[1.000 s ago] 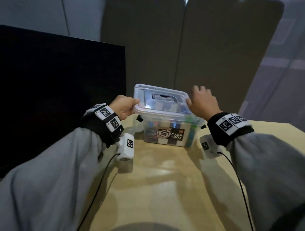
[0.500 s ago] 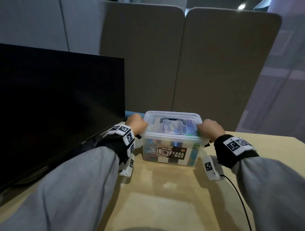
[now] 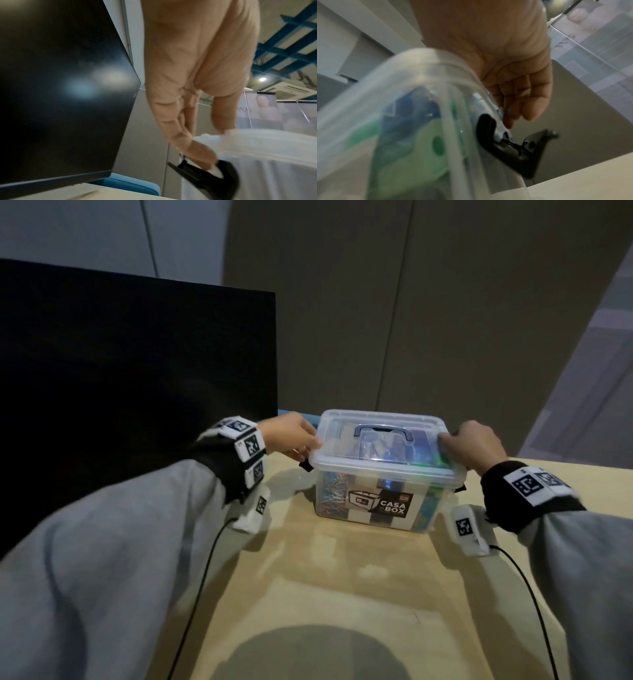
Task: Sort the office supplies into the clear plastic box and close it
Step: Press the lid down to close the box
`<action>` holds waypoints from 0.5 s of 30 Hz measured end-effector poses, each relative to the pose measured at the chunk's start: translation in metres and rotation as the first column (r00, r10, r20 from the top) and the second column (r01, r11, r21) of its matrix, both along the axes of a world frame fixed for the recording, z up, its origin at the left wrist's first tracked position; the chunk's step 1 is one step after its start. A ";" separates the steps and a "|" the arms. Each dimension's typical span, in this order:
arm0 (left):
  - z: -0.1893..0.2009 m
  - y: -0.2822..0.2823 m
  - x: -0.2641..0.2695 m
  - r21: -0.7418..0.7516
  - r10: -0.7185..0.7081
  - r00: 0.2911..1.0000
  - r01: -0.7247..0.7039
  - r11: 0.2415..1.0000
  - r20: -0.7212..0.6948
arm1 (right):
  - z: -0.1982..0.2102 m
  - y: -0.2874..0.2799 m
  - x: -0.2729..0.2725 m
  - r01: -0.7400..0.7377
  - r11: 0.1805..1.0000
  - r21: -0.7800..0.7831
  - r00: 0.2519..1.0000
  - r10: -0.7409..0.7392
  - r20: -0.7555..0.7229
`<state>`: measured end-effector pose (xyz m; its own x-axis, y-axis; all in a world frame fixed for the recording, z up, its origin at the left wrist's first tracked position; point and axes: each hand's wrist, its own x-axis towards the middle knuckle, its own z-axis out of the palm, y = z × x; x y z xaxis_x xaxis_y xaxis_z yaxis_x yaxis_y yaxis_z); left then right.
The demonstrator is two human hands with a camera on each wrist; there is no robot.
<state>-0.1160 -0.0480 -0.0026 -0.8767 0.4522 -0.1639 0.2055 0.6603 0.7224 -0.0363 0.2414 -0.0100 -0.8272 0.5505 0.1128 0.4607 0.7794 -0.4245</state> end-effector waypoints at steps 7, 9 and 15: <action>0.000 0.009 -0.008 0.031 0.035 0.999 -0.035 0.999 -0.016 | 0.006 -0.010 -0.014 0.024 0.990 0.138 1.000 -0.025 0.007; -0.002 0.016 -0.009 0.022 0.052 0.997 -0.051 0.998 -0.056 | 0.008 -0.012 -0.017 0.010 0.977 0.212 0.999 -0.017 0.028; -0.003 0.038 -0.008 -0.270 0.018 0.924 -0.131 0.954 -0.383 | 0.010 -0.011 -0.020 -0.007 0.953 0.303 0.997 -0.017 0.076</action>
<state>-0.1239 -0.0099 -0.0059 -0.9279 0.3664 0.0686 0.3637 0.8498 0.3814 -0.0564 0.2301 0.0004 -0.8374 0.5042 0.2111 0.4867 0.8636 -0.1316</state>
